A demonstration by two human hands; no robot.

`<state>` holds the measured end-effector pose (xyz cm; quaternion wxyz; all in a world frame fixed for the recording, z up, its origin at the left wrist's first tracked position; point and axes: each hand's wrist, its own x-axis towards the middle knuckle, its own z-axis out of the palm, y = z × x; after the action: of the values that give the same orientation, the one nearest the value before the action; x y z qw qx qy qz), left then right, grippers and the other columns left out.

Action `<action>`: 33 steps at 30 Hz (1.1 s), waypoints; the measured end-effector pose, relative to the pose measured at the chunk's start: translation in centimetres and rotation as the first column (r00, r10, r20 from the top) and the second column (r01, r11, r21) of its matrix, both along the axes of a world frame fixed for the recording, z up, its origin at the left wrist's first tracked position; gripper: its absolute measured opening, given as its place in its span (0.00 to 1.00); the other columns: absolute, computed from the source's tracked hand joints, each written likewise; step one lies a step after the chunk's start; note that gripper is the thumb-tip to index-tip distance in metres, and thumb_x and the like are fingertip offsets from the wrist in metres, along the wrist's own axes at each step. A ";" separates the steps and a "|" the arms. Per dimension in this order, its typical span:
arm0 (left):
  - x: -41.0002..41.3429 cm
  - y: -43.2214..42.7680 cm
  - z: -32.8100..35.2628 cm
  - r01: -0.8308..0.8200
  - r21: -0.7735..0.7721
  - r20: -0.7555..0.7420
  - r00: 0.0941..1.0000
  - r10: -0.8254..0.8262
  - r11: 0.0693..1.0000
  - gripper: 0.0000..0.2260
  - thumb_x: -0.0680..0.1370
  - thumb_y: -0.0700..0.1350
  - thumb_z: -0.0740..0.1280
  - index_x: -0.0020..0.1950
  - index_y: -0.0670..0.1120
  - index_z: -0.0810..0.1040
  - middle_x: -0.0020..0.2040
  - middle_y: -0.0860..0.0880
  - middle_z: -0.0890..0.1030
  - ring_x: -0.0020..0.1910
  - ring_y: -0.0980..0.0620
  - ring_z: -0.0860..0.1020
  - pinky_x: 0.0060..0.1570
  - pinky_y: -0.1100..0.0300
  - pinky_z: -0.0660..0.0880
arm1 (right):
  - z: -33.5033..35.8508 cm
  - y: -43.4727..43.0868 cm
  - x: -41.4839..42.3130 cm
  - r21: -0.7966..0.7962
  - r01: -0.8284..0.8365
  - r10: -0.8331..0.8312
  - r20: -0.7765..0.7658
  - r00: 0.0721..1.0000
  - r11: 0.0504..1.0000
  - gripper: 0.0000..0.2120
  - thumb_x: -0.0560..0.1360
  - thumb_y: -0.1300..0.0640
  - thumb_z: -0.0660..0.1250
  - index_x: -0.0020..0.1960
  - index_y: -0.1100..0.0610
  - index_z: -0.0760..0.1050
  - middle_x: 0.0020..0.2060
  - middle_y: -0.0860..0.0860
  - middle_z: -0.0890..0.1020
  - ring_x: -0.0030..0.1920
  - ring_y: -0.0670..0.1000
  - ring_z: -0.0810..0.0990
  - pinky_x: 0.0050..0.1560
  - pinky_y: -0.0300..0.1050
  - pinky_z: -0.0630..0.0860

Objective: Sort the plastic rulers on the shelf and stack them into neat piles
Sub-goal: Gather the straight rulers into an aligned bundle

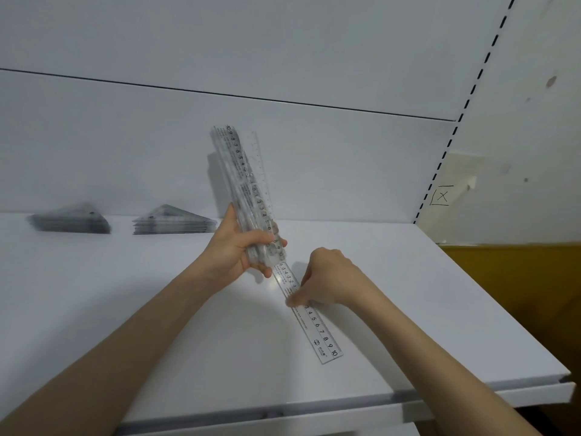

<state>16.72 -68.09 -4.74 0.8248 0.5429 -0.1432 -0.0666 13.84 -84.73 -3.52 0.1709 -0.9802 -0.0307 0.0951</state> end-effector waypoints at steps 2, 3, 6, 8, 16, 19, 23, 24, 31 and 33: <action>0.0 0.0 0.0 0.020 0.003 -0.003 1.000 -0.020 1.000 0.26 0.66 0.30 0.67 0.59 0.50 0.65 0.42 0.41 0.77 0.42 0.40 0.82 0.23 0.54 0.73 | -0.4 -0.5 0.2 0.067 0.010 -0.009 -0.018 1.000 0.998 0.22 0.59 0.44 0.79 0.44 0.59 0.80 0.40 0.53 0.82 0.45 0.54 0.81 0.46 0.47 0.79; -0.1 0.0 0.0 0.027 0.006 -0.007 1.000 -0.027 1.000 0.26 0.66 0.31 0.67 0.59 0.50 0.65 0.42 0.41 0.77 0.42 0.39 0.81 0.23 0.54 0.73 | -0.5 -0.6 0.2 0.090 0.012 -0.011 -0.016 1.000 0.996 0.22 0.59 0.45 0.79 0.43 0.59 0.80 0.39 0.54 0.82 0.45 0.54 0.81 0.47 0.48 0.79; -0.2 -0.2 0.0 0.032 0.014 -0.015 0.999 -0.031 0.999 0.27 0.67 0.30 0.67 0.60 0.50 0.65 0.43 0.41 0.77 0.42 0.39 0.81 0.23 0.54 0.73 | -0.7 -0.8 0.0 0.128 -0.003 0.003 -0.004 1.000 0.992 0.18 0.61 0.46 0.79 0.39 0.59 0.81 0.39 0.54 0.84 0.45 0.54 0.82 0.48 0.49 0.79; -0.3 -0.4 0.0 0.028 0.028 -0.016 0.999 -0.028 0.999 0.26 0.71 0.27 0.65 0.61 0.50 0.65 0.44 0.40 0.76 0.41 0.40 0.82 0.22 0.54 0.73 | -0.7 -1.0 -0.3 0.139 -0.007 0.007 0.007 1.000 0.990 0.15 0.62 0.46 0.79 0.37 0.55 0.78 0.39 0.52 0.83 0.45 0.54 0.82 0.49 0.49 0.79; -1.4 -1.4 0.3 0.054 -0.009 -0.044 0.998 -0.055 0.998 0.24 0.73 0.26 0.63 0.59 0.50 0.65 0.44 0.41 0.77 0.42 0.39 0.82 0.22 0.55 0.72 | -1.2 -1.2 -0.8 0.154 -0.041 0.029 0.077 0.997 0.987 0.14 0.71 0.41 0.70 0.37 0.50 0.72 0.42 0.51 0.81 0.48 0.53 0.79 0.50 0.49 0.77; -2.1 -1.9 0.7 0.051 -0.047 -0.069 0.996 -0.055 0.998 0.24 0.72 0.26 0.63 0.60 0.50 0.65 0.45 0.41 0.76 0.43 0.39 0.81 0.23 0.56 0.72 | -1.2 -1.0 -1.5 0.119 -0.042 0.033 0.075 0.997 0.992 0.11 0.70 0.46 0.72 0.41 0.51 0.73 0.44 0.50 0.81 0.49 0.53 0.79 0.50 0.48 0.77; -2.9 -2.9 2.2 0.016 -0.055 -0.075 0.997 -0.020 0.998 0.21 0.74 0.28 0.63 0.57 0.49 0.65 0.46 0.40 0.76 0.42 0.41 0.82 0.23 0.56 0.73 | -1.0 -0.9 -2.3 0.126 0.012 -0.022 0.075 0.997 0.992 0.12 0.68 0.46 0.75 0.37 0.51 0.75 0.42 0.51 0.81 0.48 0.53 0.80 0.51 0.50 0.78; -3.2 -3.0 2.7 0.015 -0.055 -0.075 0.997 -0.019 0.998 0.20 0.74 0.28 0.63 0.57 0.49 0.65 0.45 0.41 0.77 0.42 0.42 0.82 0.22 0.56 0.73 | -1.0 -0.9 -2.6 0.120 0.028 -0.037 0.075 0.997 0.992 0.13 0.67 0.46 0.75 0.35 0.51 0.74 0.41 0.51 0.81 0.48 0.53 0.80 0.50 0.49 0.78; -7.1 -0.9 3.1 0.095 -0.058 -0.097 0.990 -0.100 0.994 0.21 0.73 0.29 0.63 0.59 0.49 0.65 0.45 0.42 0.76 0.43 0.42 0.82 0.23 0.57 0.73 | -0.5 -0.4 -5.5 0.043 0.094 -0.096 0.051 0.994 0.995 0.21 0.65 0.42 0.75 0.25 0.55 0.73 0.24 0.49 0.76 0.36 0.52 0.79 0.43 0.48 0.78; -8.3 0.0 2.6 0.122 -0.046 -0.111 0.986 -0.126 0.992 0.22 0.73 0.28 0.64 0.61 0.49 0.65 0.46 0.41 0.76 0.43 0.42 0.82 0.23 0.57 0.73 | -0.4 -0.2 -6.3 0.037 0.091 -0.093 0.053 0.994 0.995 0.22 0.66 0.42 0.74 0.24 0.55 0.73 0.23 0.49 0.76 0.31 0.51 0.77 0.44 0.48 0.79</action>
<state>8.43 -68.11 -2.14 0.8362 0.5122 -0.1310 -0.1456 7.52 -84.96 -3.88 0.1912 -0.9797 0.0083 0.0597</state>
